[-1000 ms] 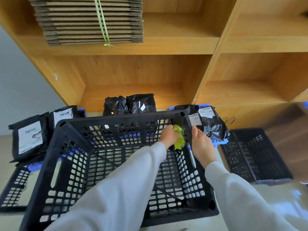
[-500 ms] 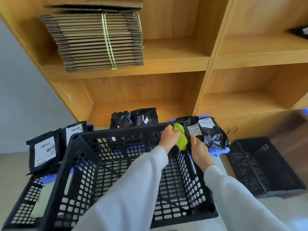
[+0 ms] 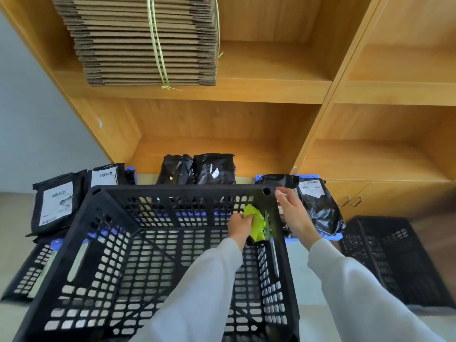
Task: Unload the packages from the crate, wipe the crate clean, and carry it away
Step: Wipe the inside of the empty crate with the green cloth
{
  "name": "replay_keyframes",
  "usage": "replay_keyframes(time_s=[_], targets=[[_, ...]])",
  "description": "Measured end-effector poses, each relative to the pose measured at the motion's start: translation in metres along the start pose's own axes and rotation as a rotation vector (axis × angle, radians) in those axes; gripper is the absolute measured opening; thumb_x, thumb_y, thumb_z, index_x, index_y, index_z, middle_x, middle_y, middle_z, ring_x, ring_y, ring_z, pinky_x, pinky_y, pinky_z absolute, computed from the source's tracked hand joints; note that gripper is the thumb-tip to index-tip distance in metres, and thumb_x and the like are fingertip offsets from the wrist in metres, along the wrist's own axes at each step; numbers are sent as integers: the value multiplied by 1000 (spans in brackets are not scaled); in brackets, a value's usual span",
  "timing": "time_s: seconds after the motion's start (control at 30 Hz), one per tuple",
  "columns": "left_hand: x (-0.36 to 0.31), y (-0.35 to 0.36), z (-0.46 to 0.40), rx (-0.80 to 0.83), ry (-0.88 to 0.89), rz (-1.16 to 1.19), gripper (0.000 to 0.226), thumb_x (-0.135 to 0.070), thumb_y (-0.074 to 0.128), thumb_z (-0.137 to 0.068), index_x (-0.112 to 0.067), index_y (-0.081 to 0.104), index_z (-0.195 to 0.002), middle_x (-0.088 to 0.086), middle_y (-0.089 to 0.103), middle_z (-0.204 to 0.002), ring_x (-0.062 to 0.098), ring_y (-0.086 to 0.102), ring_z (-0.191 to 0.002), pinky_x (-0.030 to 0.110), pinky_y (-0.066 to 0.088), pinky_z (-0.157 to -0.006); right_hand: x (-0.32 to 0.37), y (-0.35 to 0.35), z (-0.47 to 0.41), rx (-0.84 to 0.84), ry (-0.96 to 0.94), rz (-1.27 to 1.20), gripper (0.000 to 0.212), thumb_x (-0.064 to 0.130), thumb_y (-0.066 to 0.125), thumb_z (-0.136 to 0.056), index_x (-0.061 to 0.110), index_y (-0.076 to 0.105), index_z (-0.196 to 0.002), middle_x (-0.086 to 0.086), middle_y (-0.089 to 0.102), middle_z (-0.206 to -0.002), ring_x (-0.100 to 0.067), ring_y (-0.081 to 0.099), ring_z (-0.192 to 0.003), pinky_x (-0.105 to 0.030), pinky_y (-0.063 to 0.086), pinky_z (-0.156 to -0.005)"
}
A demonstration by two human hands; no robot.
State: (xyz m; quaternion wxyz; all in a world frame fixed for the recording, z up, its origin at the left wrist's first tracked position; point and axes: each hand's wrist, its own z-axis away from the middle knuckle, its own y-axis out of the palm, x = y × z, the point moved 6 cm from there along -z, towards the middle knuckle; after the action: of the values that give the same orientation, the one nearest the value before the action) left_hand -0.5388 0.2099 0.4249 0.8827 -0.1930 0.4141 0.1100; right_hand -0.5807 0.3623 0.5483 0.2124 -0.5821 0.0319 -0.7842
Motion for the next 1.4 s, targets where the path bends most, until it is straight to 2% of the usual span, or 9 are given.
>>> replay_keyframes(time_s=[0.2,0.27,0.4,0.6,0.77,0.87,1.1,1.23,1.4], targets=[[32,4,-13,-42,-147,65,27,-29,63,-99,-3,68,-100,10,67,-99,28,62,-92,35,51,-83,39,19,-40,10,-163,163,33,34,46,-106,21,57,-134,6,64,-114,-12,58,-106,-19,41,-80],[42,2,-18,-75,-204,25,22,-27,60,-100,-6,65,-95,9,64,-102,28,60,-95,32,49,-81,42,28,-50,26,-192,235,31,32,46,-106,21,60,-131,4,66,-111,-16,61,-102,-25,44,-80],[70,-1,-27,-133,-379,184,32,-22,56,-102,0,57,-125,19,61,-119,37,61,-100,52,61,-84,45,42,-64,40,-244,459,28,32,43,-105,24,68,-117,4,69,-100,-21,63,-90,-32,48,-76],[85,3,-31,-210,-484,391,36,-17,54,-104,-2,54,-137,22,55,-136,41,58,-119,45,60,-73,42,46,-64,-15,-313,713,24,15,41,-104,12,65,-107,-11,68,-97,-37,60,-83,-45,54,-67],[75,13,-41,-138,-486,423,42,-18,72,-94,-7,55,-130,18,58,-132,35,62,-112,37,59,-69,42,44,-64,-94,-337,775,26,22,38,-105,12,60,-96,-7,60,-82,-32,53,-74,-38,42,-61],[69,14,-44,-73,-509,484,46,-13,83,-82,-9,54,-117,20,63,-125,33,67,-100,39,59,-70,42,51,-64,-47,-403,923,24,2,43,-100,5,59,-118,-13,65,-101,-38,60,-80,-39,47,-59],[43,8,-26,-4,-422,722,34,11,74,-84,4,63,-116,18,70,-93,28,68,-78,33,60,-50,40,52,-68,-64,-424,946,21,1,41,-99,4,60,-109,-13,64,-105,-37,56,-76,-35,37,-58],[16,-3,-5,14,-356,780,34,14,74,-83,5,63,-114,18,70,-95,29,69,-79,35,62,-55,41,50,-66,-84,-425,894,20,2,38,-102,4,56,-109,-14,61,-105,-40,58,-80,-38,36,-60],[-12,-17,14,51,-264,798,48,11,77,-81,8,60,-125,25,71,-116,37,71,-105,44,63,-76,42,48,-62,-88,-391,835,27,18,27,-109,6,52,-111,-13,58,-97,-37,50,-75,-39,31,-62]])
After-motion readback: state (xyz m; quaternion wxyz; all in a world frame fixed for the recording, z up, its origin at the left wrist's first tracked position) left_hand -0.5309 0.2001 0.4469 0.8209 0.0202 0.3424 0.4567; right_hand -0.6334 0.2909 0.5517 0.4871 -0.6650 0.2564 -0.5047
